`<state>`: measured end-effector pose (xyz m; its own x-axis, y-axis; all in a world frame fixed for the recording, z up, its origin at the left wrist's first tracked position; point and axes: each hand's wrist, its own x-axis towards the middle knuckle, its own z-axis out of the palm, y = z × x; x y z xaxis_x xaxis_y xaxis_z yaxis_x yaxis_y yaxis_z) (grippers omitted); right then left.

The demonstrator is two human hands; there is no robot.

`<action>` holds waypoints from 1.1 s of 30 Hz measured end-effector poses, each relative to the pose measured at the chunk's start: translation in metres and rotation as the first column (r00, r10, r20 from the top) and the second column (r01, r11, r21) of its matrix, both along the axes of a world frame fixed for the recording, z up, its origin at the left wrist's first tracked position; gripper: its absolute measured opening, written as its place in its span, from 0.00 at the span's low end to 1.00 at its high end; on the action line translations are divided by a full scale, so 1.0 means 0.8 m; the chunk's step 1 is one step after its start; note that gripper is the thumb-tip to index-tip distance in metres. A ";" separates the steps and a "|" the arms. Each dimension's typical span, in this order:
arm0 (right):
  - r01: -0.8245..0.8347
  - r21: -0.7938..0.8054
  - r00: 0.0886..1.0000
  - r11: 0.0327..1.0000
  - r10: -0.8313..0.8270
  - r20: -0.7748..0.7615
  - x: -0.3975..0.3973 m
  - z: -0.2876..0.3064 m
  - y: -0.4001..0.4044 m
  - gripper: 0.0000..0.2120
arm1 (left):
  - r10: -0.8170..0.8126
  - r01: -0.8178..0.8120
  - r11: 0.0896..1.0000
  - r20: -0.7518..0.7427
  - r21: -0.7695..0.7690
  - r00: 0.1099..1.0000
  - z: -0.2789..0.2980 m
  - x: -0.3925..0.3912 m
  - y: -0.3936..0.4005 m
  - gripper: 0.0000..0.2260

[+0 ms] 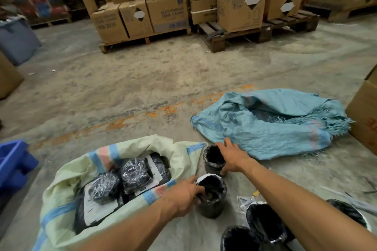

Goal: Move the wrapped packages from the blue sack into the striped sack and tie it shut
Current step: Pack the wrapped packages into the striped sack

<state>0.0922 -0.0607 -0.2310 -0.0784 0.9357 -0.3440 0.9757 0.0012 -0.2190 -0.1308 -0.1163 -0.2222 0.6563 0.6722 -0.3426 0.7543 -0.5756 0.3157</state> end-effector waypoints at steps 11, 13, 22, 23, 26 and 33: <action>0.292 0.050 0.823 0.955 -0.225 -0.521 -0.001 0.032 -0.029 0.38 | 0.495 -0.304 0.818 0.329 -0.488 0.804 0.080 -0.047 0.007 0.04; 0.368 0.066 0.718 0.927 -0.239 -0.654 -0.010 0.047 -0.032 0.34 | 0.631 -0.391 0.724 0.316 -0.569 0.708 0.103 -0.061 0.010 0.06; 0.423 -0.102 0.281 0.901 -0.237 -0.930 -0.126 0.112 -0.010 0.16 | 0.808 -0.407 0.589 0.497 -0.699 0.316 0.221 -0.207 0.042 0.41; 0.387 -0.140 0.243 0.911 -0.247 -0.938 -0.145 0.118 -0.009 0.12 | 0.807 -0.419 0.591 0.510 -0.689 0.300 0.231 -0.227 0.045 0.41; 0.281 -0.237 0.212 0.930 -0.301 -0.930 -0.194 0.118 0.000 0.11 | 0.837 -0.484 0.534 0.515 -0.693 0.186 0.233 -0.269 0.046 0.31; 0.263 -0.397 0.284 0.879 -0.464 -0.839 -0.264 0.066 0.015 0.19 | 0.933 -0.427 0.132 0.258 -0.895 -0.252 0.097 -0.340 -0.002 0.20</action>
